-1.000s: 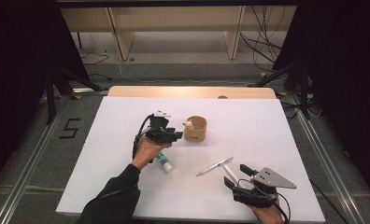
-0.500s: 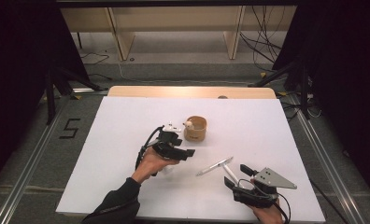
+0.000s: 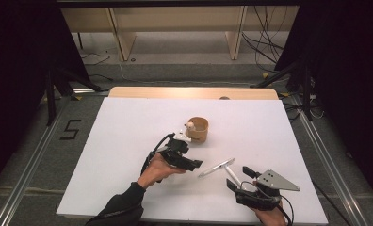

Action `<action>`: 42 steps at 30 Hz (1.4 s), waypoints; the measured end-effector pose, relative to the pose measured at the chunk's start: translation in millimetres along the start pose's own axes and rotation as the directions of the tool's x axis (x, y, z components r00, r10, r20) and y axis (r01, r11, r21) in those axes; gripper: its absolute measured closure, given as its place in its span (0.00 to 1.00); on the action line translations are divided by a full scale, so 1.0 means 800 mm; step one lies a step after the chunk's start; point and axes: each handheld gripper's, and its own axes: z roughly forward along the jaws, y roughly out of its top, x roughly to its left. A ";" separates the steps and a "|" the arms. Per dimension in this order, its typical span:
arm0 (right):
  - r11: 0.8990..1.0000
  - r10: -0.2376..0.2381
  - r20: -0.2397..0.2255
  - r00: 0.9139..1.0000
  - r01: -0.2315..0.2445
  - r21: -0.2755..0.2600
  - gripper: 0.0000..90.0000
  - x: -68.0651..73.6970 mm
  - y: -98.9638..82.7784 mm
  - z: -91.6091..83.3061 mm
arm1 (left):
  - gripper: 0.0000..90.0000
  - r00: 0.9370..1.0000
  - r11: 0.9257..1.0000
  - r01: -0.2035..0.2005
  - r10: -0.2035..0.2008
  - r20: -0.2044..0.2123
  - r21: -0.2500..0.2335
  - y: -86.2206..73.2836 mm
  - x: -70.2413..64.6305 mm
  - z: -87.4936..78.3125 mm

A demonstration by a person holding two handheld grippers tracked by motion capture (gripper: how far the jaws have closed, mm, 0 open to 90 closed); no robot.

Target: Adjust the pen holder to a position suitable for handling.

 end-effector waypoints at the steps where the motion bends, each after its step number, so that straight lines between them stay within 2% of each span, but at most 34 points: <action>1: 1.000 0.000 0.001 1.000 0.000 0.000 0.28 0.000 0.000 0.000 | 0.23 1.000 1.000 -0.006 0.006 0.000 0.003 0.000 -0.001 0.001; 17: 1.000 -0.006 -0.006 1.000 0.006 0.003 0.28 0.000 -0.001 -0.001 | 0.23 0.998 0.998 -0.060 0.059 0.035 0.033 0.004 -0.020 0.006; 24: 1.000 0.001 -0.011 1.000 -0.001 0.003 0.28 -0.002 -0.003 -0.001 | 0.23 0.994 0.993 -0.104 0.101 0.050 0.063 0.009 -0.031 0.014; 32: 1.000 0.006 -0.011 1.000 -0.006 0.003 0.28 -0.004 -0.004 -0.002 | 0.26 0.987 0.980 -0.155 0.148 0.063 0.123 0.014 -0.041 0.030; 36: 1.000 0.004 -0.012 1.000 -0.004 0.004 0.28 -0.003 -0.004 -0.001 | 0.30 0.983 0.971 -0.180 0.172 0.064 0.154 0.015 -0.045 0.036; 39: 1.000 0.005 -0.013 1.000 -0.005 0.006 0.28 -0.003 -0.004 -0.001 | 0.33 0.982 0.969 -0.184 0.175 0.067 0.166 0.017 -0.048 0.041; 40: 1.000 0.005 -0.013 1.000 -0.005 0.006 0.28 -0.003 -0.004 -0.001 | 0.35 0.980 0.965 -0.196 0.186 0.071 0.174 0.017 -0.049 0.043; 42: 1.000 0.005 -0.013 1.000 -0.005 0.006 0.28 -0.003 -0.004 -0.001 | 0.38 0.979 0.963 -0.199 0.189 0.072 0.183 0.018 -0.050 0.047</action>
